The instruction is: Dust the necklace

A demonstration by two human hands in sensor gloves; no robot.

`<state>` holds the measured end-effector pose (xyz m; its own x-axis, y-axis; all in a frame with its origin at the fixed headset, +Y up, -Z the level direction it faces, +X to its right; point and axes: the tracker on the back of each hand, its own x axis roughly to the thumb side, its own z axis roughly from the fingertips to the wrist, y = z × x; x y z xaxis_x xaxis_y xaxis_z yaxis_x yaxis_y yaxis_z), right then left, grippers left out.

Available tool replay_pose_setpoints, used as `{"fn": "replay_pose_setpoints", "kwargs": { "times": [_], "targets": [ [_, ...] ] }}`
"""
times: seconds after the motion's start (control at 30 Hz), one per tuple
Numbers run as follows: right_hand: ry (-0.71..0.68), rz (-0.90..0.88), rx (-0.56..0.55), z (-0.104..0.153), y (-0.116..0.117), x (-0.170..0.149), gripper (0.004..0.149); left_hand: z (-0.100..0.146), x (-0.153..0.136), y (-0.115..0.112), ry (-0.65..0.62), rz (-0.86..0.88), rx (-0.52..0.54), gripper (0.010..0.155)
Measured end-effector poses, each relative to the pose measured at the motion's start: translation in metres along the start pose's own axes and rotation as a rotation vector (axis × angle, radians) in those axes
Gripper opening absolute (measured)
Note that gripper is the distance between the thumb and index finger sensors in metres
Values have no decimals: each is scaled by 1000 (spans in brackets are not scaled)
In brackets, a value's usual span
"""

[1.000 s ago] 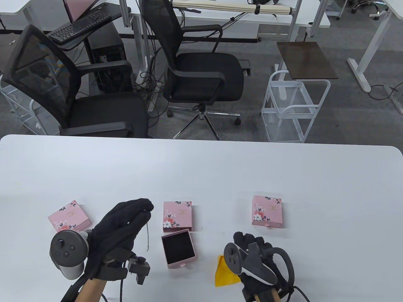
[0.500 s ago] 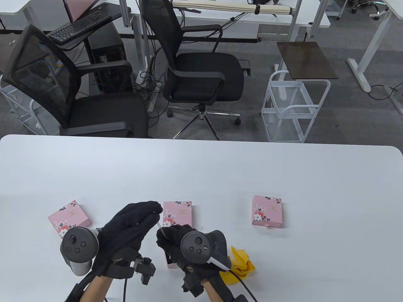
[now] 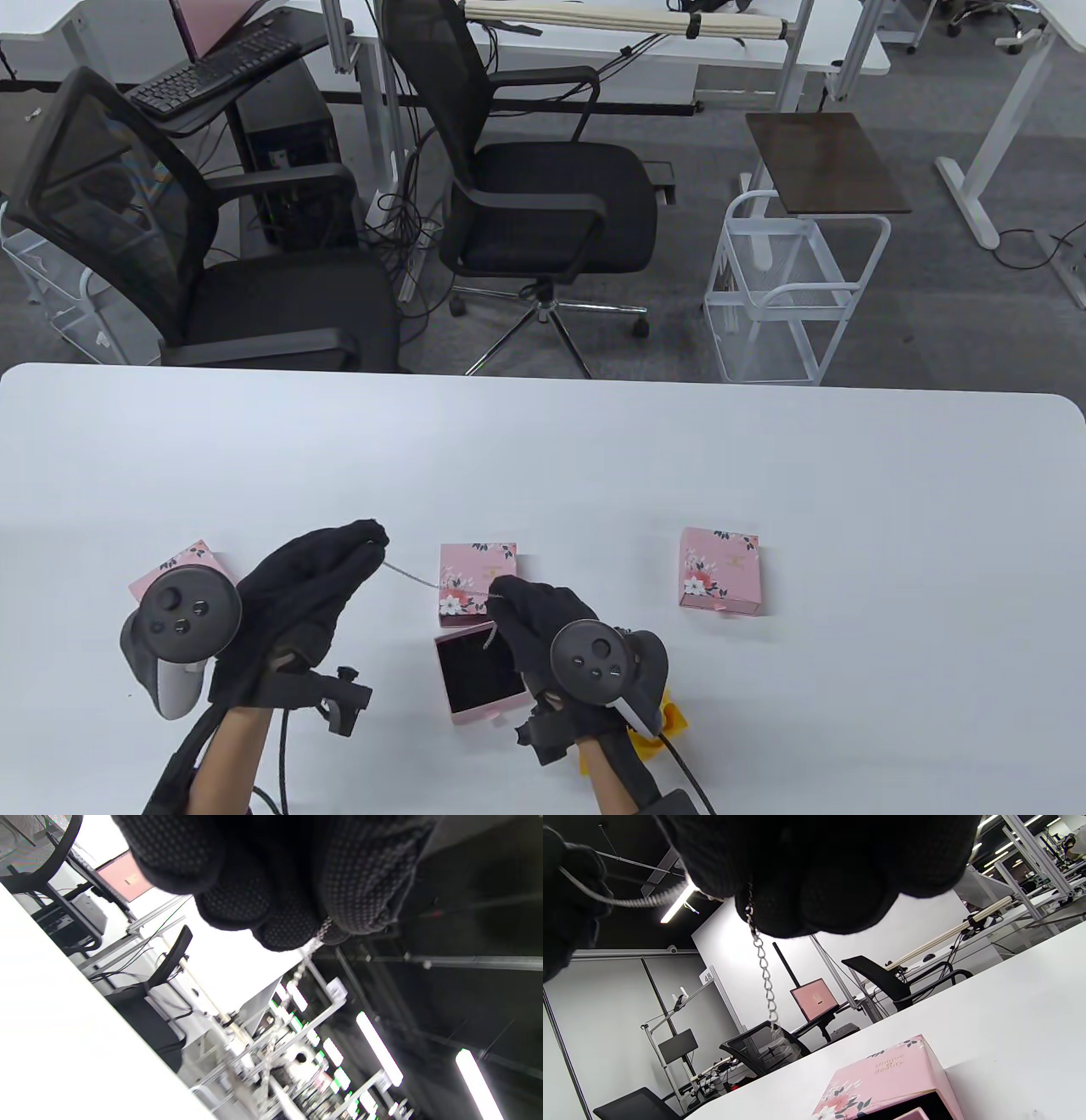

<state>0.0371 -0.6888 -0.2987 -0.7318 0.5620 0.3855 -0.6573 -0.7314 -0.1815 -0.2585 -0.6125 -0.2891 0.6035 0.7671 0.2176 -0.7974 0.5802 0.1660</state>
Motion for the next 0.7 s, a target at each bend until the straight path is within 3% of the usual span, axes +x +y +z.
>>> {"fn": "replay_pose_setpoints", "kwargs": {
  "times": [0.23,0.37,0.7],
  "targets": [
    [2,40,53,2,9,5,37,-7,-4,-52,25,-224,-241,36],
    [8,71,155,4,19,5,37,-7,-10,-83,35,-332,-342,36],
    [21,213,300,6,41,2,38,-5,-34,-125,102,-445,-473,36]
  ]
}}
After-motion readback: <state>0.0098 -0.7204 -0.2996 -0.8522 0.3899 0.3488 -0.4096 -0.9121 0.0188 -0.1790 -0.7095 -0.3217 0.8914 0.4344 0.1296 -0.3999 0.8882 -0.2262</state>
